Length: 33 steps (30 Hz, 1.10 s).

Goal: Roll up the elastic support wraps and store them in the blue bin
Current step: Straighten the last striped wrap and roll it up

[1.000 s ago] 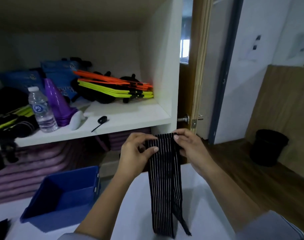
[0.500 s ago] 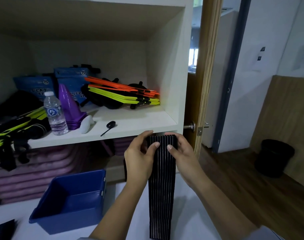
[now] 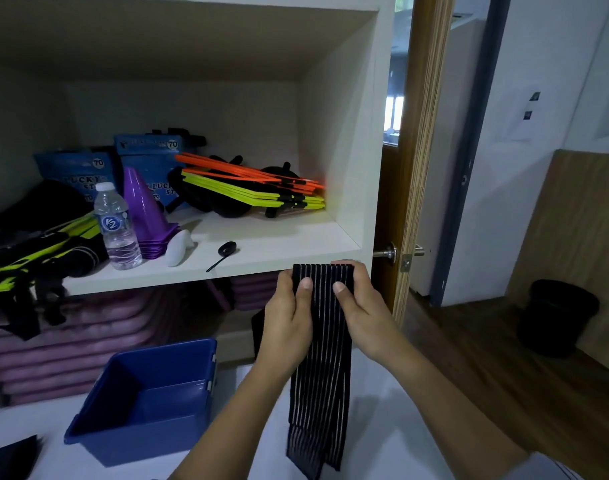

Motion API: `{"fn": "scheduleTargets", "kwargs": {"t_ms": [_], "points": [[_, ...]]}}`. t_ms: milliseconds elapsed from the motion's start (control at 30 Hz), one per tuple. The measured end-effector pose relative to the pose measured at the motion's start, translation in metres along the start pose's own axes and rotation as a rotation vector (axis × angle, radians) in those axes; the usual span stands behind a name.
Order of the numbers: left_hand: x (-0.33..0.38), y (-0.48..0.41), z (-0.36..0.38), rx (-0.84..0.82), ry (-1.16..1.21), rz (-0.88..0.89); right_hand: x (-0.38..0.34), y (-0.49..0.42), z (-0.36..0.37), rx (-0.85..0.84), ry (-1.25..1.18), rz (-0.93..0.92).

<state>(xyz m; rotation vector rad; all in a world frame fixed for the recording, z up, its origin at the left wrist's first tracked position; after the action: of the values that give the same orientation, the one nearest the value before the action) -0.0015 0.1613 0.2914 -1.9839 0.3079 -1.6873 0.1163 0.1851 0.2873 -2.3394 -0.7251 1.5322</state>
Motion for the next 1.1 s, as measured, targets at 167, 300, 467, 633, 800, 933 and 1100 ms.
{"fn": "scheduleTargets", "kwargs": {"t_ms": [167, 300, 467, 633, 800, 933, 1100], "points": [[-0.014, -0.029, -0.005, -0.145, -0.169, -0.087, 0.014, -0.024, 0.002, -0.02, 0.015, 0.065], [-0.053, -0.044, -0.007, -0.157, -0.398, -0.183, 0.051, -0.045, 0.022, -0.037, 0.06, 0.178], [-0.067, -0.069, -0.025, -0.06, -0.474, -0.162, 0.067, -0.076, 0.032, 0.006, 0.161, 0.18], [-0.034, -0.086, -0.051, 0.068, -0.498, 0.039, 0.031, -0.1, 0.024, 0.104, 0.201, 0.027], [-0.027, -0.042, -0.063, 0.077, -0.483, 0.149, 0.027, -0.06, 0.035, 0.08, 0.151, -0.088], [-0.084, 0.03, -0.065, -0.016, -0.465, 0.033, 0.075, 0.014, 0.072, -0.067, 0.114, 0.008], [-0.178, 0.149, -0.067, -0.224, -0.464, -0.258, 0.149, 0.13, 0.135, -0.306, 0.175, 0.209]]}}
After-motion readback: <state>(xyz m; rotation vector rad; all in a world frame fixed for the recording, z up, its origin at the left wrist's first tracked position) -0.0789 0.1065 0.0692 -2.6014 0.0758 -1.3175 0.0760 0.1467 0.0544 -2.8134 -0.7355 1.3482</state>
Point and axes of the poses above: each hand's wrist, its own y-axis away from the middle knuckle, its own z-axis out of the palm, x = y × z, the point moved 9 cm from there along -y, towards the middle knuckle, and after that the axes turned 8 degrees about y, right-handed, at the moved point
